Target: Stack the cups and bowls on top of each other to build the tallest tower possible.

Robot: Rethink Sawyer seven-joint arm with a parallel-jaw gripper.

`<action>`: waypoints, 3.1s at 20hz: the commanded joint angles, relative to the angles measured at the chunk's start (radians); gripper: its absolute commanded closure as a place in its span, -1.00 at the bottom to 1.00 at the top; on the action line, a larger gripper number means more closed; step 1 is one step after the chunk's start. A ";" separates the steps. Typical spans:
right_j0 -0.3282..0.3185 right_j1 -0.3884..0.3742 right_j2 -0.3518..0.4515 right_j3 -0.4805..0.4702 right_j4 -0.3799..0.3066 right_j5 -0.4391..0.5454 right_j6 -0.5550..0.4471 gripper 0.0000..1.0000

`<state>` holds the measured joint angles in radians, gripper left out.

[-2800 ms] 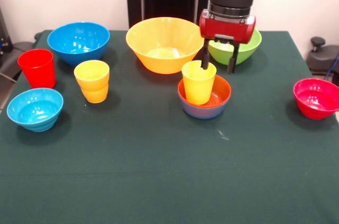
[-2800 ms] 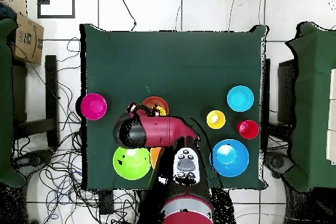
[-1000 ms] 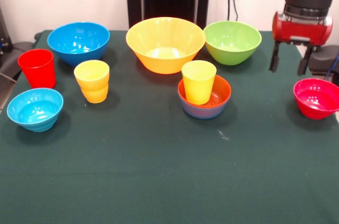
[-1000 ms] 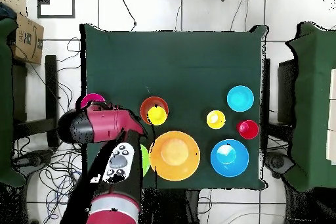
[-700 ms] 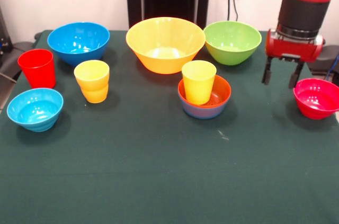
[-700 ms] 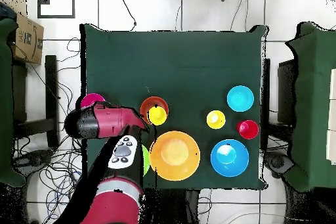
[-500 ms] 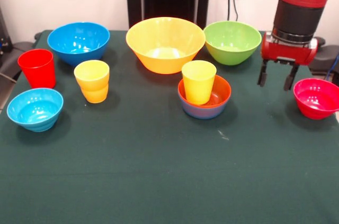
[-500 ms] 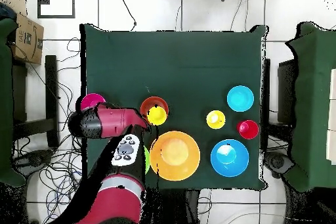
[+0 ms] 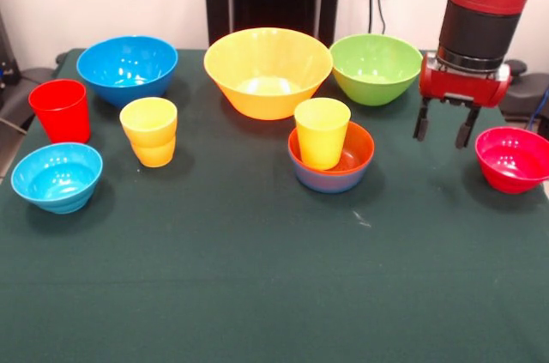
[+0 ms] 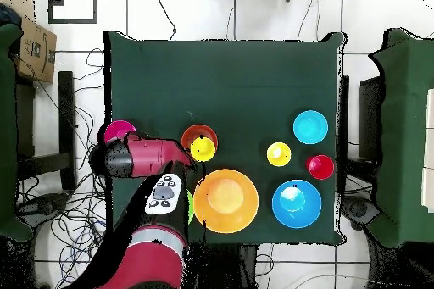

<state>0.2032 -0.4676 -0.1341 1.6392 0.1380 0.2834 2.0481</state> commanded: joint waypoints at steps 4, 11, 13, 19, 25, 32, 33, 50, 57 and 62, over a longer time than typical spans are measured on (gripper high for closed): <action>0.025 -0.034 0.020 -0.053 0.051 0.099 0.165 -1.00; 0.079 -0.034 -0.013 -0.080 0.080 0.141 0.196 -1.00; 0.088 -0.032 -0.021 -0.090 0.088 0.153 0.197 -1.00; 0.115 -0.004 -0.040 -0.105 0.112 0.142 0.199 -1.00; 0.151 0.025 -0.059 -0.114 0.142 0.121 0.215 -1.00; 0.155 0.055 -0.057 -0.115 0.152 0.084 0.200 -1.00; 0.151 0.052 -0.055 -0.106 0.151 0.076 0.195 -1.00; 0.162 0.161 -0.054 -0.148 0.155 -0.005 0.185 -1.00; 0.160 0.198 -0.047 -0.165 0.161 -0.029 0.185 -1.00; 0.161 0.207 -0.046 -0.171 0.165 -0.036 0.186 -1.00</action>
<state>0.3650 -0.3028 -0.2463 1.5333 0.2748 0.2945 2.0641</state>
